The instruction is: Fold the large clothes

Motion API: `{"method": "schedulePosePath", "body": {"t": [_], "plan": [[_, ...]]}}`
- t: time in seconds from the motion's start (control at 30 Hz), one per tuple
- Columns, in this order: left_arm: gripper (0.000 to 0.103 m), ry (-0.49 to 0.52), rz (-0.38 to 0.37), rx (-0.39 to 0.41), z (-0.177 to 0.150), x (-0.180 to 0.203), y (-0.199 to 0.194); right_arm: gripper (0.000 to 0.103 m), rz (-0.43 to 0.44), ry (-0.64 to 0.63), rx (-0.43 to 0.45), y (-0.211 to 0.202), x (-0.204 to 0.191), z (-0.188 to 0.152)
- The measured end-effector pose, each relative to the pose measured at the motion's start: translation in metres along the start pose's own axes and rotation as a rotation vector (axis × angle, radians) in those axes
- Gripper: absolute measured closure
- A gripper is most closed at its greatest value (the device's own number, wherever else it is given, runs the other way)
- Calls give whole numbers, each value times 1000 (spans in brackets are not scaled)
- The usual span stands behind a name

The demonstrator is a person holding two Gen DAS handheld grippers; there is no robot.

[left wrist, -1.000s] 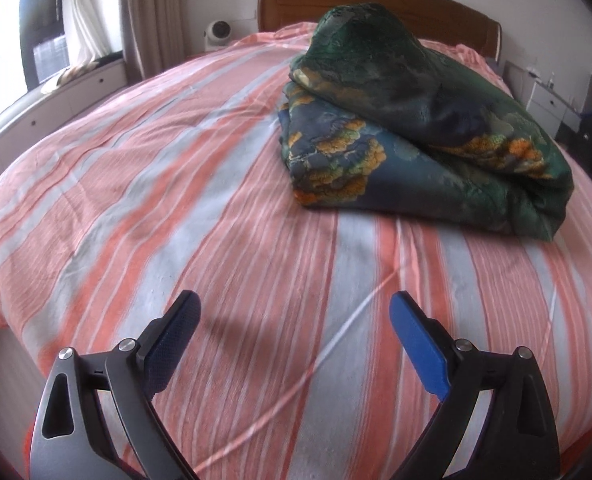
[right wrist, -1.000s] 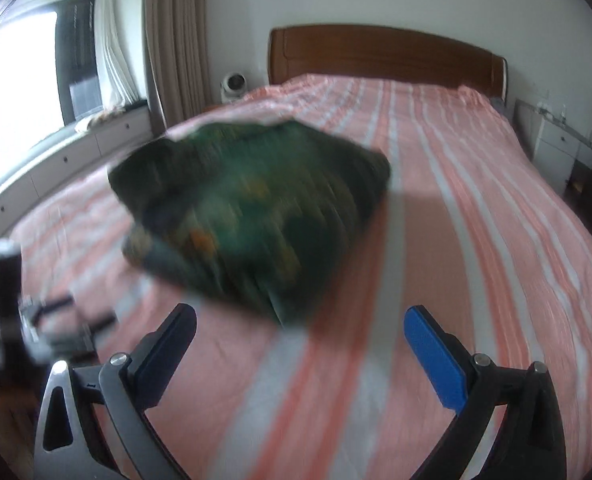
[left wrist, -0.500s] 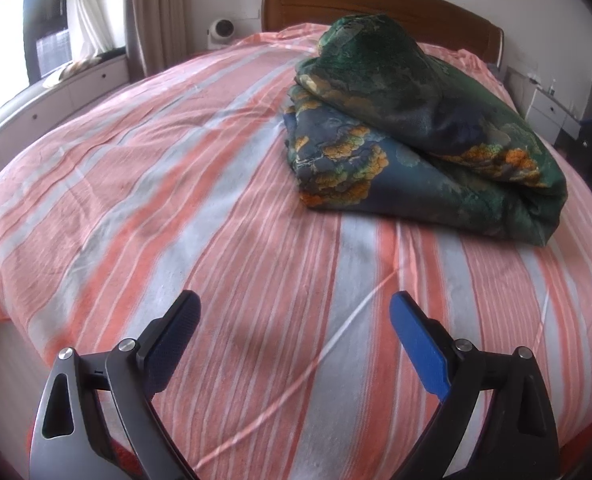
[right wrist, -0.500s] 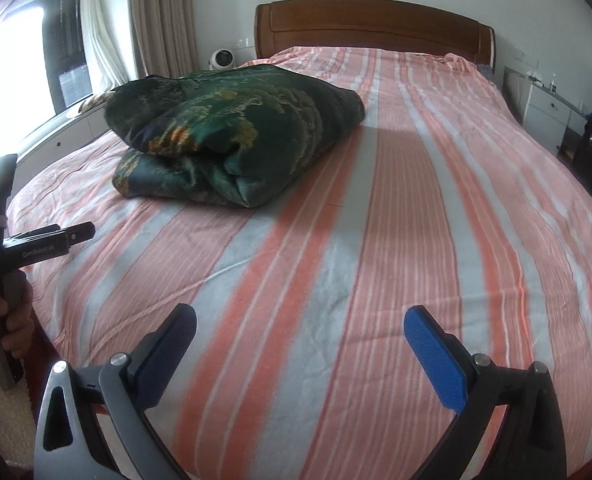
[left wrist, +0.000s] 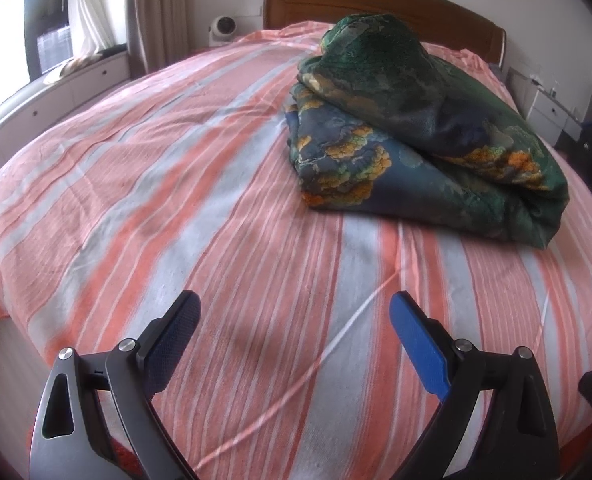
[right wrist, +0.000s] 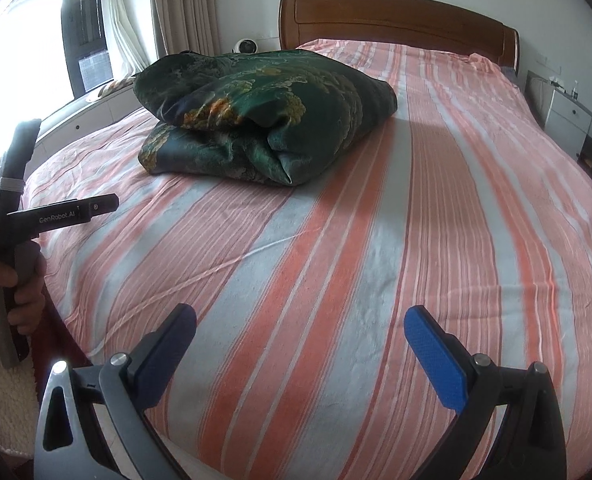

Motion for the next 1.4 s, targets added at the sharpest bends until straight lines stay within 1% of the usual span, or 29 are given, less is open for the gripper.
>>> {"method": "schedulePosePath", "body": {"t": [0.07,0.13,0.17,0.23,0.27,0.3,0.33,0.37,0.4,0.47,0.5,0.57,0.6,0.67,0.7,0.8,0.87,0.9,1.0,1.1,1.17,1.33,1.4], "plan": [[7,27,0,19,11,5,-8,1,6,-5,4,0,0,1],[7,60,-29,70,41,14,-21,1,4,-4,13,-2,1,2],[7,71,-57,94,58,18,-28,1,4,-1,19,-3,3,3],[7,76,-150,138,107,25,-44,1,1,10,30,-5,9,6],[6,64,-204,140,130,27,-47,1,-2,15,31,-5,12,7],[5,37,-273,116,154,27,-46,1,-7,26,32,-5,17,9],[5,-4,-341,72,175,27,-39,1,-12,39,34,-5,21,12],[5,-55,-405,7,196,26,-27,1,-19,55,37,-4,27,16],[5,-92,-454,-54,210,27,-13,1,-24,65,38,-3,31,19],[5,-100,-517,-160,222,36,16,1,-35,87,45,-1,39,27],[5,-88,-523,-226,224,44,40,1,-39,105,52,1,44,34],[5,-61,-522,-328,213,57,75,1,-31,140,59,6,51,45],[5,-37,-492,-401,201,61,99,1,-8,179,72,11,57,57],[3,3,-419,-442,182,60,125,1,46,259,107,17,69,78],[0,10,-398,-462,174,56,135,1,83,308,122,20,76,88],[0,-27,-416,-528,161,47,150,1,208,466,131,41,98,114],[0,-25,-404,-553,155,46,158,1,303,535,105,62,107,127],[0,-25,-401,-570,150,46,162,1,352,561,75,80,111,134],[0,-53,-417,-610,140,48,173,1,413,567,-5,118,112,141],[0,-20,-411,-598,136,54,175,1,494,573,-68,146,108,144],[0,-8,-409,-600,136,61,177,1,548,583,-79,154,105,147],[0,-3,-412,-616,138,69,183,0,628,596,-120,178,100,163],[0,2,-409,-614,137,72,184,0,644,595,-148,190,99,169]]}}
Point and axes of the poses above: each gripper's, at about its wrist camera, not at the fingertips, and y roughly the way its jaws point, x to its right, z to its top, the point moved 6 cm from there along y, roughly the way its jaws point, and after that the axes turned 8 degrees about -y, right-handed, at the moved point
